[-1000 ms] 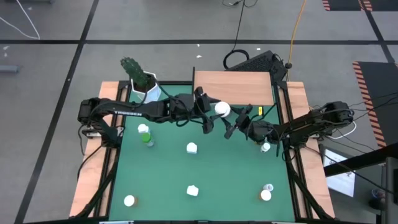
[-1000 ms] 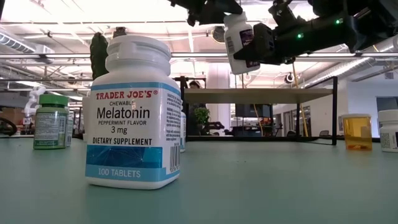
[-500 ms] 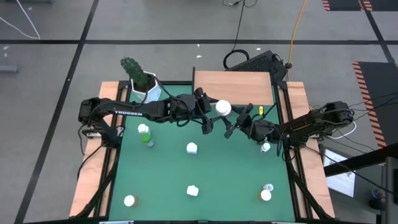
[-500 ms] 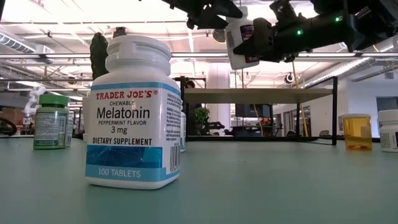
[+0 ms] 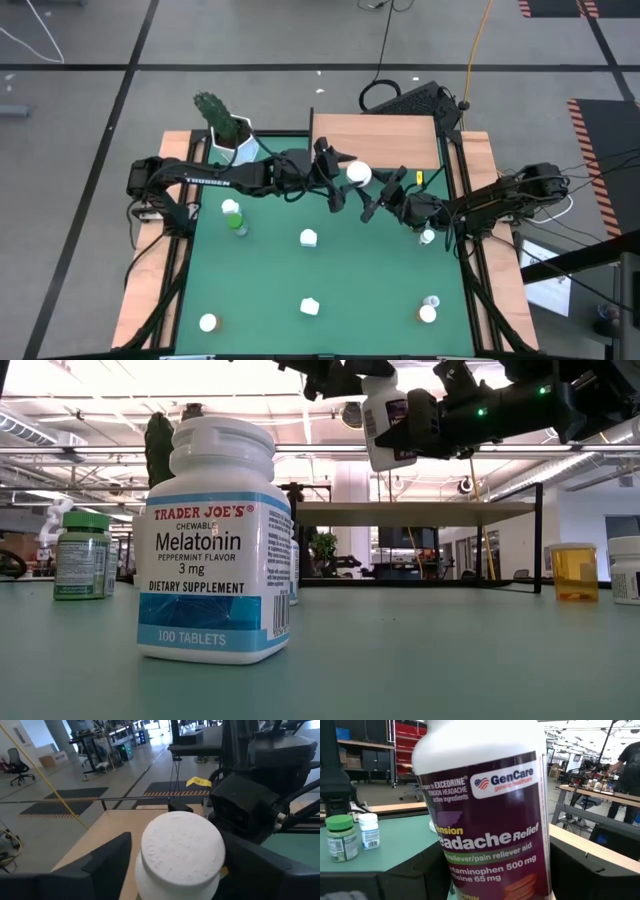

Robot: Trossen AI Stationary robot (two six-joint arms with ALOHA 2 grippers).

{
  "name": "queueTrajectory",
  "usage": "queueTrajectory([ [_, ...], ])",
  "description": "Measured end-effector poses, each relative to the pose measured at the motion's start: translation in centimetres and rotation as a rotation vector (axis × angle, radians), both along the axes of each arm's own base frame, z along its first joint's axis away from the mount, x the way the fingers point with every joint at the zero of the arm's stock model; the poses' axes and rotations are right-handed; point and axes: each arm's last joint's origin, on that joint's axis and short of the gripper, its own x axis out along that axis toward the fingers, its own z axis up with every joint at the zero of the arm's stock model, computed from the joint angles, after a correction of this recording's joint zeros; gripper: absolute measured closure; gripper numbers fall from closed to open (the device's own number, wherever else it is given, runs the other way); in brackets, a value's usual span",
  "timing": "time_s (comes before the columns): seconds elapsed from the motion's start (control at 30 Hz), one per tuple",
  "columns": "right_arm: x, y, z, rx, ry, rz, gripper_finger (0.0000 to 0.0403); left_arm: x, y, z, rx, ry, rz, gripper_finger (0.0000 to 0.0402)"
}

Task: Pick and place medicine bottles onto shelf by color
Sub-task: Put the purple pill bottle on the shelf

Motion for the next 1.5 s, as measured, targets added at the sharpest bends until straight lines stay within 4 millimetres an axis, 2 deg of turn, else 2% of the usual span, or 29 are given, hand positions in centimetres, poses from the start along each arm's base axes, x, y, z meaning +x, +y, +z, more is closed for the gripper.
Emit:
queueTrajectory([
  [0.17,0.0,0.0,0.0,0.0,0.001,-0.007,0.015,-0.1,0.2,-0.2,0.001,0.019,0.001,0.0159],
  [0.33,0.0,0.0,0.0,-0.011,0.003,-0.01,0.0148,-0.1,0.3,-0.2,0.032,0.031,-0.004,0.0167],
  [0.5,-0.5,0.0,0.9,-0.107,0.065,-0.032,0.011,-0.8,0.6,0.6,0.098,0.056,-0.005,0.0167],
  [0.6,-1.5,0.4,2.1,-0.151,0.089,-0.084,0.0077,-2.2,1.5,1.4,0.114,0.098,0.038,0.0167],
  [0.7,-2.8,1.0,3.3,-0.172,0.107,-0.089,0.0053,-3.7,3.3,2.3,0.141,0.133,0.113,0.0167],
  [0.83,-4.3,1.3,4.6,-0.132,0.071,-0.067,0.0049,-5.5,6.2,3.2,0.145,0.149,0.166,0.0167],
  [0.97,-5.3,1.2,5.2,-0.089,0.051,-0.002,0.0056,-7.3,10.0,3.7,0.167,0.152,0.078,0.0167],
  [1.1,-5.8,0.8,5.6,-0.057,0.013,0.044,0.0059,-8.6,13.4,4.3,0.123,0.123,-0.035,0.0167],
  [1.2,-5.8,0.5,5.7,-0.058,0.009,0.052,0.0059,-9.4,15.9,4.5,0.075,0.146,-0.056,0.0167],
  [1.37,-5.6,-0.1,5.6,-0.057,0.014,0.052,0.0059,-9.0,19.0,5.0,0.026,0.219,-0.025,0.0167],
  [1.5,-5.5,-0.6,5.5,-0.044,0.008,0.093,0.0059,-7.7,21.1,4.7,-0.026,0.282,-0.011,0.0167],
])
